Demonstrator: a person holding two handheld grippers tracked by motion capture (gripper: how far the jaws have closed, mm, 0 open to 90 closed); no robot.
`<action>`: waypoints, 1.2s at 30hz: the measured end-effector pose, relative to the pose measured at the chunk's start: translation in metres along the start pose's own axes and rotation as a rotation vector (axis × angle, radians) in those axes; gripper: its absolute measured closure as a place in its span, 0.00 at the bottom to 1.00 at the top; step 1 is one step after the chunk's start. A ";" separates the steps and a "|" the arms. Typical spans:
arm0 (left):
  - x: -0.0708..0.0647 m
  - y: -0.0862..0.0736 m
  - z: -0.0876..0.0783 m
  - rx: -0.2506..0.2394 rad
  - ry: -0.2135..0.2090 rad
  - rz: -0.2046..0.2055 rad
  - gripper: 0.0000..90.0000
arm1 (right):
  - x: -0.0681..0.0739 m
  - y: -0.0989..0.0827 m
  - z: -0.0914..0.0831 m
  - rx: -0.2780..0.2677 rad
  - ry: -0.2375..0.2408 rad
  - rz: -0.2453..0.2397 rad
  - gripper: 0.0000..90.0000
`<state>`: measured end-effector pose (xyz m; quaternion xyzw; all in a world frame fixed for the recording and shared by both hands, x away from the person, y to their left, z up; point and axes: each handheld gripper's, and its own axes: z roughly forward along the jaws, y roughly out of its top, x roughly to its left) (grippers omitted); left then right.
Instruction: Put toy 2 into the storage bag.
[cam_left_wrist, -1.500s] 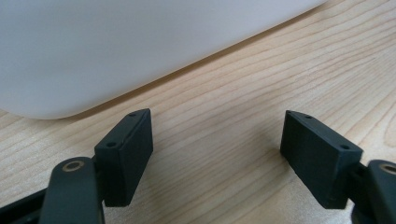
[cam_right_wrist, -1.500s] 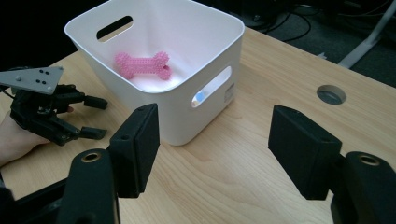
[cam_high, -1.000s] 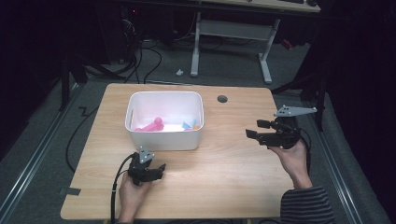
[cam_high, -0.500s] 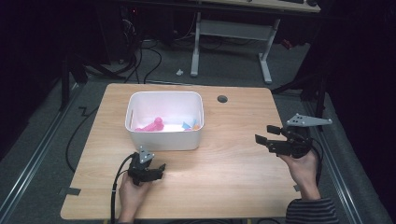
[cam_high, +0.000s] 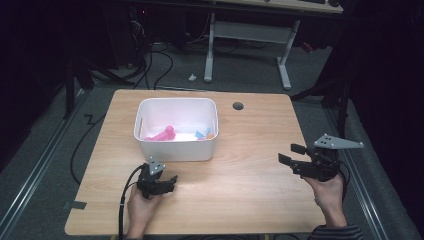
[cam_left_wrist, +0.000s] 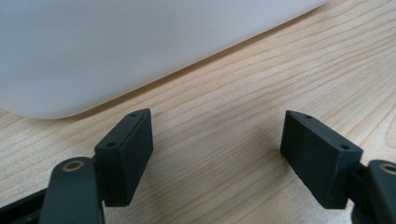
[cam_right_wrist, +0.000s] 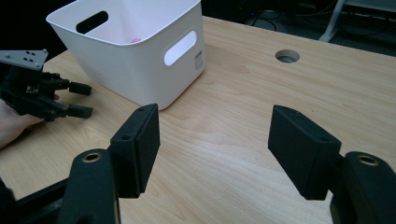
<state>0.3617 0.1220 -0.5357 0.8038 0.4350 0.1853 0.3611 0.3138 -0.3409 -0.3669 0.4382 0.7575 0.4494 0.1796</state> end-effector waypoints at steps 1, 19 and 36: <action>0.000 0.000 0.000 0.000 0.000 0.000 0.29 | 0.000 -0.001 0.000 -0.002 -0.002 -0.003 0.38; 0.000 0.000 0.000 0.000 0.001 0.000 0.29 | 0.001 -0.037 0.026 0.004 0.004 0.042 0.39; 0.000 0.000 0.000 -0.001 0.000 -0.001 0.29 | 0.001 -0.056 0.043 -0.001 0.010 0.058 0.41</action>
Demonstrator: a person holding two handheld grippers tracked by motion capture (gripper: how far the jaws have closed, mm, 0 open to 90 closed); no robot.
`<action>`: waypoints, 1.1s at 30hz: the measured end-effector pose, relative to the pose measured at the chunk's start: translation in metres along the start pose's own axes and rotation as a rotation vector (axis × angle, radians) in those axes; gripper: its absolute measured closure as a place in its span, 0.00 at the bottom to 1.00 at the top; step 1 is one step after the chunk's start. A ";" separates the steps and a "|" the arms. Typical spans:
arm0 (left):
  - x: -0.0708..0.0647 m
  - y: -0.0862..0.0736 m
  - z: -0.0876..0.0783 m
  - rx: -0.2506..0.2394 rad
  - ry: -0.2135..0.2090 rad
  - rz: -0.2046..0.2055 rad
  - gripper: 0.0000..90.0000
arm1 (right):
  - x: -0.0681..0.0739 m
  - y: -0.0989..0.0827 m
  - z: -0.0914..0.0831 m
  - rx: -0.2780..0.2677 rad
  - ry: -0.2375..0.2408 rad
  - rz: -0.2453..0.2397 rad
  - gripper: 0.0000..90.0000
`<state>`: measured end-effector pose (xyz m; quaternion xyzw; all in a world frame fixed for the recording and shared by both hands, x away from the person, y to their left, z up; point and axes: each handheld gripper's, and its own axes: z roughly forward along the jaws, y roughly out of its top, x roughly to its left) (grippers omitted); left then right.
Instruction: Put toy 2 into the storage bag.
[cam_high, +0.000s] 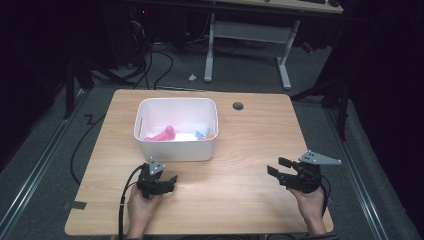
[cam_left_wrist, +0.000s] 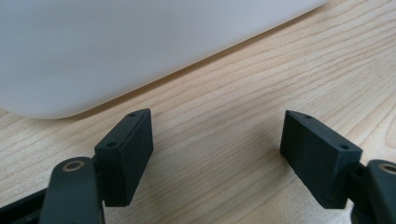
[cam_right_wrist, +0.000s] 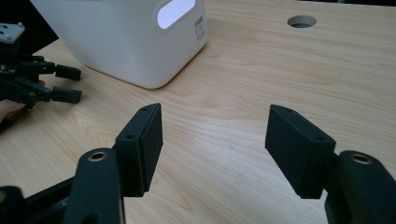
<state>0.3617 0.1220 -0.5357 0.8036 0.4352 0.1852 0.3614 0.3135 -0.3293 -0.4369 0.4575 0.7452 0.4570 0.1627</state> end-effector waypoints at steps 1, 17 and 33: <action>0.000 0.000 0.000 0.000 0.000 0.000 0.29 | 0.000 -0.001 0.001 0.003 -0.001 0.001 0.41; 0.000 0.000 0.000 0.001 0.001 0.002 0.28 | 0.002 -0.022 0.030 0.037 -0.001 0.044 0.42; 0.000 0.000 0.000 0.001 0.000 0.001 0.28 | 0.005 -0.027 0.065 0.089 0.001 0.033 0.42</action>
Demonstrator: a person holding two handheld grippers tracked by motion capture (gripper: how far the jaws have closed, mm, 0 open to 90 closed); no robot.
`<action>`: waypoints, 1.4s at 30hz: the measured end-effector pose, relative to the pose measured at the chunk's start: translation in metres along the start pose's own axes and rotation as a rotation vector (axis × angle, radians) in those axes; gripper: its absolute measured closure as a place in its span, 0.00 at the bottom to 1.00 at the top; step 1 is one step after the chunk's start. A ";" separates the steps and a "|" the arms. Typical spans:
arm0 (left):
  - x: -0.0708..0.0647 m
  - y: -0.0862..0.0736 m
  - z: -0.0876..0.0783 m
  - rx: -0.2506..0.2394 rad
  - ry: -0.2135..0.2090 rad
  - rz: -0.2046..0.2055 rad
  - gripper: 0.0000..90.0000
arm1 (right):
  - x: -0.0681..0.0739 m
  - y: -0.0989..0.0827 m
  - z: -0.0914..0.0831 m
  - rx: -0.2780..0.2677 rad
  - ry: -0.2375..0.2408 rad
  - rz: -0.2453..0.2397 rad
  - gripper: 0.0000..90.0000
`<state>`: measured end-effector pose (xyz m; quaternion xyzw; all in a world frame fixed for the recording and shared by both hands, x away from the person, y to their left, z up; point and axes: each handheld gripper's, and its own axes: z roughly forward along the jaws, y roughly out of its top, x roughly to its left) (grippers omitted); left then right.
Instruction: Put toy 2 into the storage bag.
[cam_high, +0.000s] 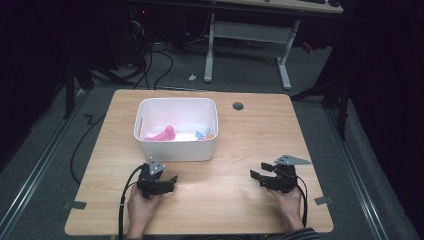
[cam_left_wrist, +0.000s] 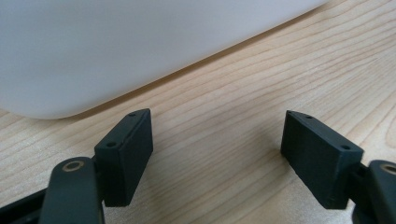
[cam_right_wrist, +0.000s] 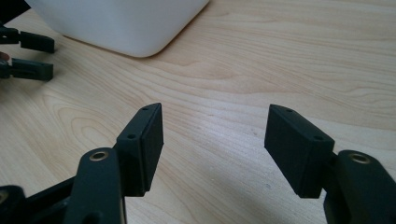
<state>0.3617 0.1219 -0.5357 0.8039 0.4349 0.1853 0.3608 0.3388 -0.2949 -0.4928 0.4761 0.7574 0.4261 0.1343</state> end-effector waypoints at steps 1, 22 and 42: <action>0.000 0.000 0.000 0.000 0.000 0.000 0.28 | -0.001 -0.001 0.002 0.002 -0.003 -0.004 0.42; 0.000 0.000 0.000 0.000 0.000 0.000 0.28 | -0.006 -0.008 0.029 0.101 -0.094 -0.030 0.42; 0.000 0.000 0.000 0.001 0.002 0.002 0.28 | -0.012 -0.011 0.040 0.099 -0.190 -0.050 0.40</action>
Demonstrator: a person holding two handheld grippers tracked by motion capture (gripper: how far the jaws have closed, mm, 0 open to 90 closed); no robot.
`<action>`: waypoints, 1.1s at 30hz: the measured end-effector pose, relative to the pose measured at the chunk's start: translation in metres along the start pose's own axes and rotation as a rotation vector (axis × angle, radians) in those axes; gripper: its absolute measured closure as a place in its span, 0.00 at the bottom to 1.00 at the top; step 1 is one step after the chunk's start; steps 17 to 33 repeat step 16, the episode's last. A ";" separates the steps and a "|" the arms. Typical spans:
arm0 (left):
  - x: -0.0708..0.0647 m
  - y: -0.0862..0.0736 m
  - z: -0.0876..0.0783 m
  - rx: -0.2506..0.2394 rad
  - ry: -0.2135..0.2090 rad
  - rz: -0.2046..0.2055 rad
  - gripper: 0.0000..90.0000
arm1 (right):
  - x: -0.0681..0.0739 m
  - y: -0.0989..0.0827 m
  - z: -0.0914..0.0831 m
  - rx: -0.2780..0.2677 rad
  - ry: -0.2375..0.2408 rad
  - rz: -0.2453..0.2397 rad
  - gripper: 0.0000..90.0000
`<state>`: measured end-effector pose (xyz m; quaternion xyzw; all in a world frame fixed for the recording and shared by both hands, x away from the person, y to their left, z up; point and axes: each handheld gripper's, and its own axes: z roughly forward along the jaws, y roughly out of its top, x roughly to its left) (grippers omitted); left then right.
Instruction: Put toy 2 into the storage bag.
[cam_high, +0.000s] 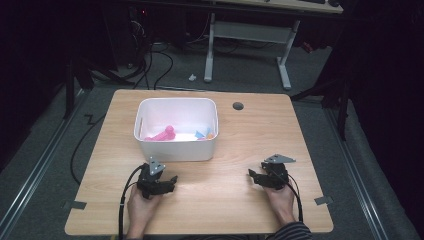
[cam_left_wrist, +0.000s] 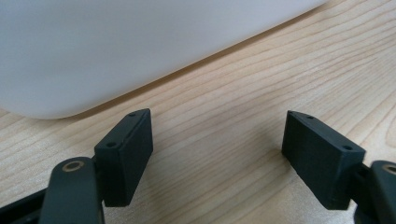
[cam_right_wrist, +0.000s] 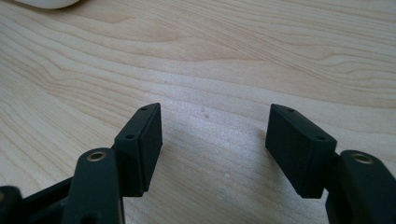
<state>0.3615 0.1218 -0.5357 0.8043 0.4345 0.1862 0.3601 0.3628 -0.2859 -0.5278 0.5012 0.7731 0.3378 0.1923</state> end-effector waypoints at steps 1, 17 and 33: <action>0.000 0.000 0.000 0.000 0.000 0.000 0.28 | 0.001 0.000 0.001 -0.002 -0.004 0.002 0.38; 0.000 0.000 0.000 0.001 0.001 0.002 0.28 | 0.007 -0.001 0.004 -0.005 -0.041 -0.042 0.33; 0.000 0.000 0.000 0.001 0.001 0.002 0.28 | 0.007 -0.001 0.004 -0.005 -0.041 -0.042 0.33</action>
